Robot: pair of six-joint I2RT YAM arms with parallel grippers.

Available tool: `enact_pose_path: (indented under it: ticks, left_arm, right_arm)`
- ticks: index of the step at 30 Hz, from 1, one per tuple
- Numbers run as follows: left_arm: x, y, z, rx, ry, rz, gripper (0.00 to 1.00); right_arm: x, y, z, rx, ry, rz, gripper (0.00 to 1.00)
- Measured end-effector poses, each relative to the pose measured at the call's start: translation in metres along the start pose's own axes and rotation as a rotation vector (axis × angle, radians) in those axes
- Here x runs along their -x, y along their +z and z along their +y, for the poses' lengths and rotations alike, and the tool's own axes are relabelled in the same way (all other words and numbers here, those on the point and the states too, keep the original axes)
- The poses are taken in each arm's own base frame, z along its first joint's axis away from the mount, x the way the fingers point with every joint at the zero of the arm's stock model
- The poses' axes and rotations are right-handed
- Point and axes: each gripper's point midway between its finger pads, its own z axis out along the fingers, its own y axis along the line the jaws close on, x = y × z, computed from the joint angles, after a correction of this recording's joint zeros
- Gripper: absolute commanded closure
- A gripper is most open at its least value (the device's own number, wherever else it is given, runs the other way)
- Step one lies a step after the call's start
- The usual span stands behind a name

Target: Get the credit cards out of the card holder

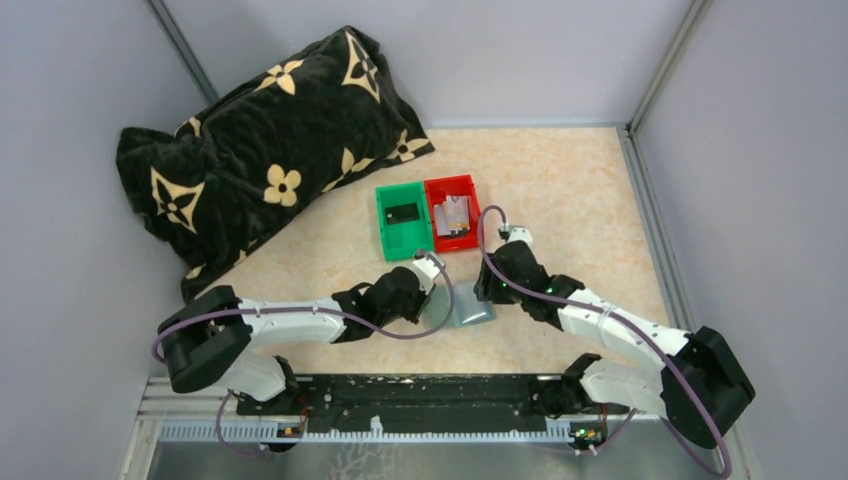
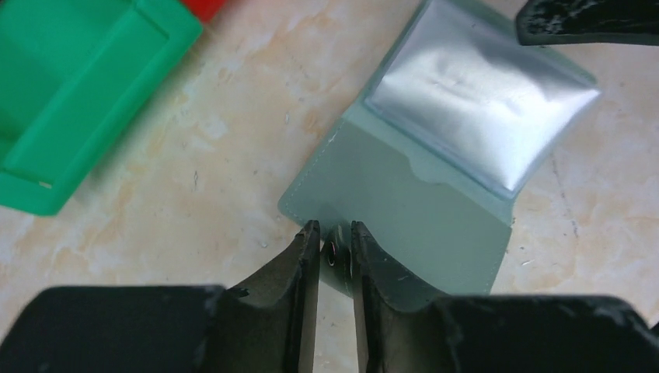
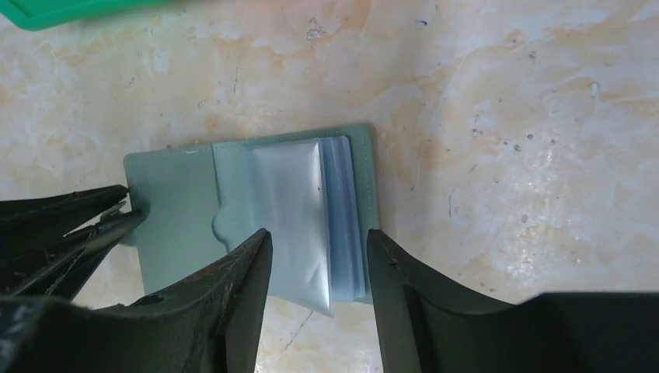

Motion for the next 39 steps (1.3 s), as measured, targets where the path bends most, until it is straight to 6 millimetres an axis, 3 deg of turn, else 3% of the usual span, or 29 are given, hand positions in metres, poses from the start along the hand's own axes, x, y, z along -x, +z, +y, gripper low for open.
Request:
enact_pose_path:
  ticks: [6,20,31,36,39]
  left_arm:
    - [-0.018,-0.001,0.008,0.057,-0.059,0.062,0.59]
    - [-0.023,0.001,0.007,0.073,-0.114,0.077,0.54]
    - [-0.042,-0.005,0.015,0.115,-0.144,0.112,0.48]
    - [-0.042,-0.010,0.022,0.150,-0.162,0.109,0.26]
    - [-0.045,-0.018,0.032,0.196,-0.182,0.111,0.20]
  right_arm:
    - [-0.016,0.005,-0.001,0.000,-0.003,0.031,0.51]
    - [-0.056,0.015,0.037,0.068,-0.081,0.116,0.51]
    - [-0.044,0.005,0.098,0.154,-0.154,0.069,0.45]
    - [-0.052,0.010,0.102,0.149,-0.173,0.089,0.45]
    - [-0.059,0.018,0.098,0.129,-0.171,0.109,0.45]
